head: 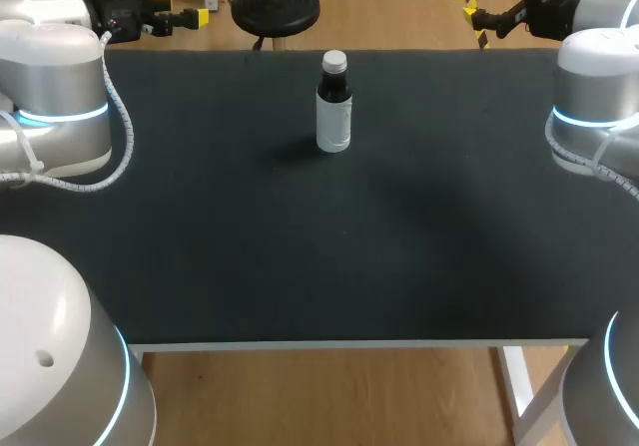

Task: Unscrew the bottle cap

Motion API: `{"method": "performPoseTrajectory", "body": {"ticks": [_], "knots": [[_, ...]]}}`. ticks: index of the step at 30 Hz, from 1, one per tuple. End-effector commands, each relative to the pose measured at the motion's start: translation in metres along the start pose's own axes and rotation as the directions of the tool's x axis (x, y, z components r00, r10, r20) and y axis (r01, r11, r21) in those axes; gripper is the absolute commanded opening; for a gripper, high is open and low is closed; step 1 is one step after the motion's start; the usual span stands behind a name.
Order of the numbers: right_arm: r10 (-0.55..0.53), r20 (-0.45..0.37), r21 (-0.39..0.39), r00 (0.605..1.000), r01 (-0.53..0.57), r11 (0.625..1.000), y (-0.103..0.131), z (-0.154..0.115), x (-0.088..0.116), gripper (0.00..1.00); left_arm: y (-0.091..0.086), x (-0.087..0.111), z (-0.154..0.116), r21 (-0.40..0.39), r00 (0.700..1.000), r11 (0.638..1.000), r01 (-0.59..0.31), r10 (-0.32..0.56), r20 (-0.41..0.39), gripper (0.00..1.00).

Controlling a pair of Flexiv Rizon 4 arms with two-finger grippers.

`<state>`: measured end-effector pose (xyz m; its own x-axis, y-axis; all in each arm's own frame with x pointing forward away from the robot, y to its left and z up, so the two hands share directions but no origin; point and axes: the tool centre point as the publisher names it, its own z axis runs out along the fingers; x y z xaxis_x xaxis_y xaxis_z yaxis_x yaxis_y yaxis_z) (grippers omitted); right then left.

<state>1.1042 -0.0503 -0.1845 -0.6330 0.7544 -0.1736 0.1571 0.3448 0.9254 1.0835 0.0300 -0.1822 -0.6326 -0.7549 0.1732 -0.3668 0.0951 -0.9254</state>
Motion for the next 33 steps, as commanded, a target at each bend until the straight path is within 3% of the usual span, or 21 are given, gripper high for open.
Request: {"method": "performPoseTrajectory", "body": {"ticks": [1,10,18,23,26,33], "knots": [[0.000,0.000,0.000,1.000,0.000,1.000,0.000,0.000,0.000,1.00,0.000,0.000,0.000,0.000,1.000,1.000,0.000,0.000,0.000,1.00],[0.000,0.000,0.000,1.000,0.000,1.000,0.000,0.000,0.000,1.00,0.000,0.000,0.000,0.000,1.000,1.000,0.000,0.000,0.000,1.00],[0.000,0.000,0.000,1.000,0.000,1.000,0.000,0.000,0.000,1.00,0.005,0.023,0.009,-0.043,0.977,0.985,-0.165,0.157,-0.146,1.00],[0.000,0.000,0.000,1.000,0.000,1.000,0.000,0.000,0.000,1.00,0.015,0.041,0.014,-0.069,0.934,0.962,-0.266,0.239,-0.265,1.00],[0.000,0.000,0.000,1.000,0.000,1.000,0.000,0.000,0.000,1.00,0.021,0.049,0.013,-0.010,0.883,0.952,-0.305,0.278,-0.377,1.00],[0.000,0.000,0.000,1.000,0.000,1.000,0.000,0.000,0.000,1.00,0.036,0.055,0.019,0.070,0.823,0.957,-0.280,0.277,-0.496,1.00]]}}
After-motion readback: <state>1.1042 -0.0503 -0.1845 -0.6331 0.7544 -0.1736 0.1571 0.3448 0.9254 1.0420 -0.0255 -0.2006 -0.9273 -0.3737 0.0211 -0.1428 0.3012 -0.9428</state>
